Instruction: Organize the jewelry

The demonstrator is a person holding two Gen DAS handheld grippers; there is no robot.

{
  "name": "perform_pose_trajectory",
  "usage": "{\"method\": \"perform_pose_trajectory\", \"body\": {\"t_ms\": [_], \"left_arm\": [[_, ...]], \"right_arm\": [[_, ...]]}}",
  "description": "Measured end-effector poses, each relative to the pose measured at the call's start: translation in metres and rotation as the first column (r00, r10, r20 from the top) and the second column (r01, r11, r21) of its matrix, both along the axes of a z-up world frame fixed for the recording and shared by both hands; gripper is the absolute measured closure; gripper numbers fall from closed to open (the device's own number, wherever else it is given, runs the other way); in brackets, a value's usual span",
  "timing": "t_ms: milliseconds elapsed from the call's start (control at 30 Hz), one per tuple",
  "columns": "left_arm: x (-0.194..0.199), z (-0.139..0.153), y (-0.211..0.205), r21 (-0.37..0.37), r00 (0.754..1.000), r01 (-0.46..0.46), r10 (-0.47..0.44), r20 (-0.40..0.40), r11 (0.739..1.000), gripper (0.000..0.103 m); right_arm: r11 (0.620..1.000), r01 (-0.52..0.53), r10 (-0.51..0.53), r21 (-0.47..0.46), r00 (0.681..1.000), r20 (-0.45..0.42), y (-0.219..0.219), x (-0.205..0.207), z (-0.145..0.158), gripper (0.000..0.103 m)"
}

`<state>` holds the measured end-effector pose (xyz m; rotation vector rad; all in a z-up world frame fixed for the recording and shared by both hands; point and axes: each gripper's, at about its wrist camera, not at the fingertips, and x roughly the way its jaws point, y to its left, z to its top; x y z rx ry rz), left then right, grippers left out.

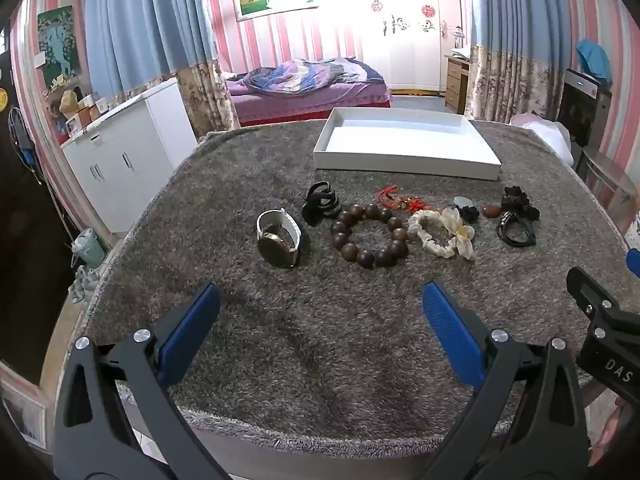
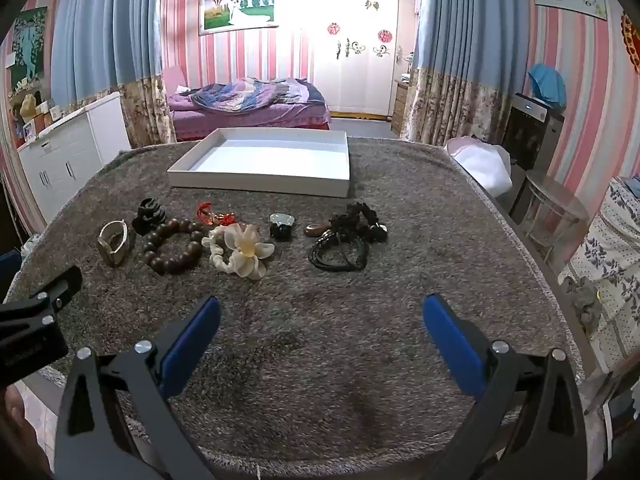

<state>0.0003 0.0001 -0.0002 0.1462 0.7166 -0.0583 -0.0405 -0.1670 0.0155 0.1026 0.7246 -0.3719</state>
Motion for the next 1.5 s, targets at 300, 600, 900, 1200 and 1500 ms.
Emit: {"method": "perform_pose_trajectory", "body": {"t_ms": [300,600,900,1200,1500], "left_arm": [[0.000,-0.002,0.000,0.001,1.000,0.000,0.000,-0.002,1.000,0.003],[-0.001,-0.006,-0.004,-0.001,1.000,-0.003,0.003,-0.002,1.000,0.003],[0.002,-0.004,0.001,-0.006,1.000,0.000,0.000,-0.004,1.000,0.003],[0.001,-0.005,0.000,-0.003,1.000,0.001,-0.001,-0.001,1.000,0.003],[-0.001,0.000,0.007,-0.023,1.000,0.001,-0.001,-0.011,1.000,0.003]], "right_arm": [[1.000,-0.001,0.001,0.007,1.000,-0.002,-0.003,0.000,0.001,0.002],[1.000,-0.001,0.001,-0.010,1.000,0.000,0.000,0.000,0.000,0.002],[1.000,-0.001,0.001,-0.017,1.000,0.000,0.000,0.001,0.000,0.002],[1.000,-0.001,0.001,-0.019,1.000,0.001,0.000,0.001,0.000,0.002],[1.000,-0.003,0.003,-0.020,1.000,-0.001,0.001,0.001,-0.001,0.002]]}}
